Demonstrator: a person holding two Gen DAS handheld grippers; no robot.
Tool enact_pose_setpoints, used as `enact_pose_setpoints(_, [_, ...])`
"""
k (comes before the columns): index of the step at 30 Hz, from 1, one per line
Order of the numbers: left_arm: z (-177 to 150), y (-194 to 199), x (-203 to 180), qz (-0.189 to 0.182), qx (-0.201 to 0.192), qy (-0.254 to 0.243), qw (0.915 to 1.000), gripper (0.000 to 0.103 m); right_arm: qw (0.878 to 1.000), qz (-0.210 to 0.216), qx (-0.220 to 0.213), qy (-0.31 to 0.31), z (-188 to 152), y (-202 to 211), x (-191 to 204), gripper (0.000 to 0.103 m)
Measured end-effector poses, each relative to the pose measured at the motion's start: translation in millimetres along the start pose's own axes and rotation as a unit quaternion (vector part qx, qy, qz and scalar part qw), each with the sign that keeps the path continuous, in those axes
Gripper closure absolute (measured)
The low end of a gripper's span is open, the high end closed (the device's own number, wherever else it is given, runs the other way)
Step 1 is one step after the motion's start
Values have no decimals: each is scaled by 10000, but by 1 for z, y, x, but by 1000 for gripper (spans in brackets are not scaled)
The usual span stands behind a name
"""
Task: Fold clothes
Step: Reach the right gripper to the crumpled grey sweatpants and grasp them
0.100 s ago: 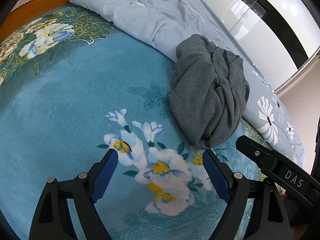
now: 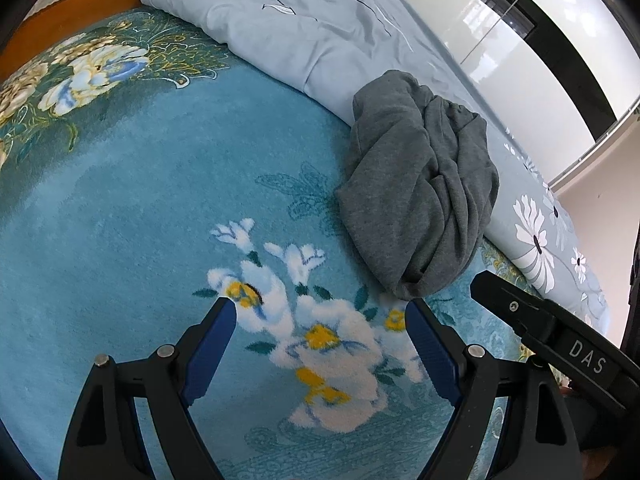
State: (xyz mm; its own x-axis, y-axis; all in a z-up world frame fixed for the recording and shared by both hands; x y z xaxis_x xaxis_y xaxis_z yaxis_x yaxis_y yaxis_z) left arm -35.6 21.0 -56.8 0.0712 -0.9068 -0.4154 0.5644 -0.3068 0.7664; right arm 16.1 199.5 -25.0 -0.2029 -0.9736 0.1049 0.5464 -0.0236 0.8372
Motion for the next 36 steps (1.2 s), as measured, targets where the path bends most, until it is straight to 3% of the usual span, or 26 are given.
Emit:
enact_pose_setpoints(10, [3, 0, 3, -68, -31, 139, 9999, 16, 9996, 106, 202, -178, 11, -10, -4, 0])
enact_pose_setpoints(16, [0, -5, 11, -70, 159, 476, 9987, 16, 9958, 182, -13, -894, 70, -27, -34, 0])
enact_pose_setpoints(23, [-2, -8, 21, -207, 222, 932, 9952, 16, 9979, -363, -78, -522, 124, -61, -27, 11])
enact_pose_setpoints(25, [-2, -8, 23, -289, 183, 1027, 9941, 16, 9980, -445, -311, -322, 135, -61, -19, 13])
enact_pose_setpoints(29, [-7, -8, 22, -374, 223, 1152, 9924, 16, 9913, -1166, -518, -319, 152, -73, -28, 15])
enact_pose_setpoints(33, [-8, -7, 24, -458, 197, 1250, 9909, 16, 9834, -1454, -101, -1079, 145, -94, -58, 30])
enact_pose_setpoints(34, [-7, -7, 25, -469, 191, 1283, 9904, 16, 9822, -1414, -48, -1234, 143, -94, -62, 46])
enact_pose_setpoints(36, [-5, -6, 29, -493, 177, 1348, 9895, 16, 9815, -1213, -23, -1480, 139, -87, -67, 63])
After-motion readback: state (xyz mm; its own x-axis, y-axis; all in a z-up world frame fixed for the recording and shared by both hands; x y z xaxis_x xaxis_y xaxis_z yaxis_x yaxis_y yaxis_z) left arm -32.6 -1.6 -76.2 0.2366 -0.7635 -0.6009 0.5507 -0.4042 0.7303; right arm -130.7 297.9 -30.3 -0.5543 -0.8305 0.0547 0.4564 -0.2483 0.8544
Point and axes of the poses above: each gripper's, at about its wrist camera, not at the fingertips, and y roughly against the way its jaws point, x to its left, z to its top, the point moved 7 cm from there along -y, roughly the way its jaws point, and after that the axes turned 4 degrees about -x, right-handed, at the moved point
